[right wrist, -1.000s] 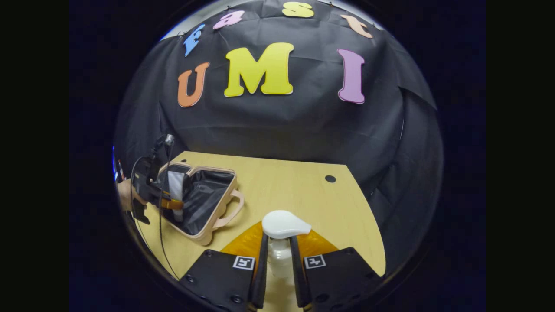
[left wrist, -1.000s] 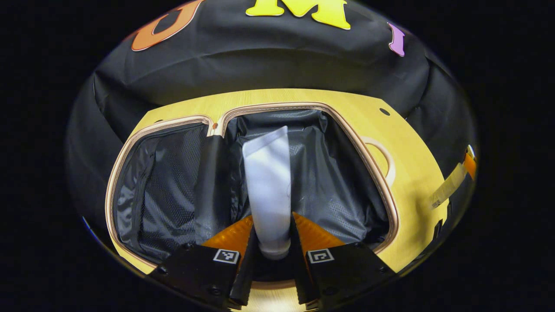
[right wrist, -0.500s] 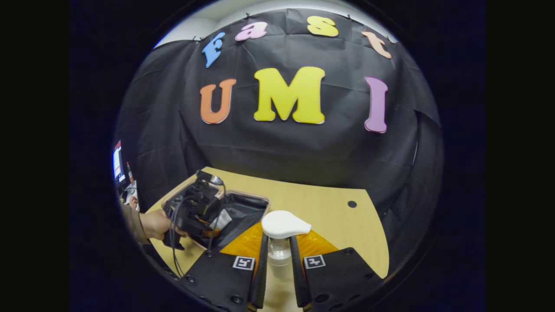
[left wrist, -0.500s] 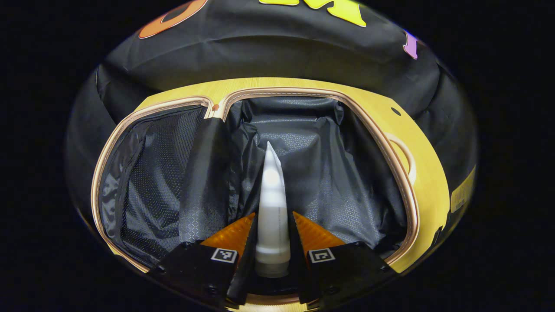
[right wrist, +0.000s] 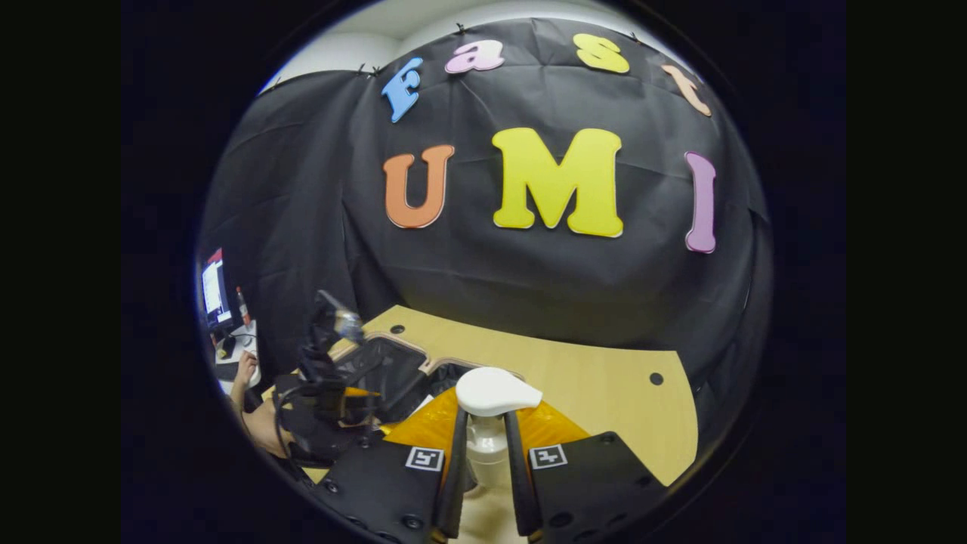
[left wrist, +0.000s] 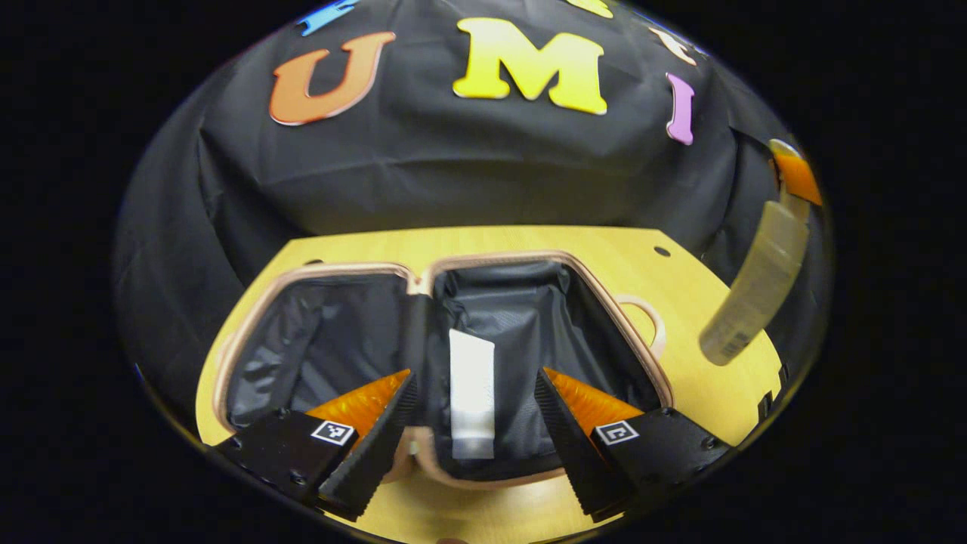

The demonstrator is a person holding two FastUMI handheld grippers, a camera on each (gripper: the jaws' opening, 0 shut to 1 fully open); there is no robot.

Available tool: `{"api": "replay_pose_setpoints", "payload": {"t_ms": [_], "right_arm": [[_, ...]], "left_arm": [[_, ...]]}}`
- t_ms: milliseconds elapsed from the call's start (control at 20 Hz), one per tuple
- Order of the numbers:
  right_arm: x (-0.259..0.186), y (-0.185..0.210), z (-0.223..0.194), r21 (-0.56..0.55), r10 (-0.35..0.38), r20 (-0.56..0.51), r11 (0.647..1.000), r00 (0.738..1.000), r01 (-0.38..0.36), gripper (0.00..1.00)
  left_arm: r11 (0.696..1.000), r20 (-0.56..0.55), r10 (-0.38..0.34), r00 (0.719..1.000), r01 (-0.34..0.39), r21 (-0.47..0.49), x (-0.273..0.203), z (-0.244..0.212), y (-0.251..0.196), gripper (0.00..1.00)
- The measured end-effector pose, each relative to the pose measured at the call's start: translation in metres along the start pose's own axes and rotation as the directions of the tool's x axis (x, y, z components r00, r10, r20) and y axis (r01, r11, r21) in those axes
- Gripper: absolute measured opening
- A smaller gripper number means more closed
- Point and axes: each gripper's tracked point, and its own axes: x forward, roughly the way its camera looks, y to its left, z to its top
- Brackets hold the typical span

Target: First open the suitcase, pack the skin care products into it, and then close the suitcase.

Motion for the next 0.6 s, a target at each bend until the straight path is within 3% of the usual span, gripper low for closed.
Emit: {"api": "replay_pose_setpoints", "payload": {"t_ms": [250, 600], "right_arm": [[0.036, 0.027, -0.029, 0.023, 0.042, -0.072, 0.999, 0.997, -0.041, 0.24], [0.075, 0.043, -0.096, 0.063, 0.055, -0.224, 0.997, 0.973, -0.042, 0.24]], "left_arm": [[0.998, 0.139, 0.049, 0.989, -0.043, -0.043, -0.062, -0.003, 0.047, 0.99], [0.994, 0.244, 0.091, 0.966, -0.074, -0.077, -0.11, 0.012, 0.073, 0.99]]}}
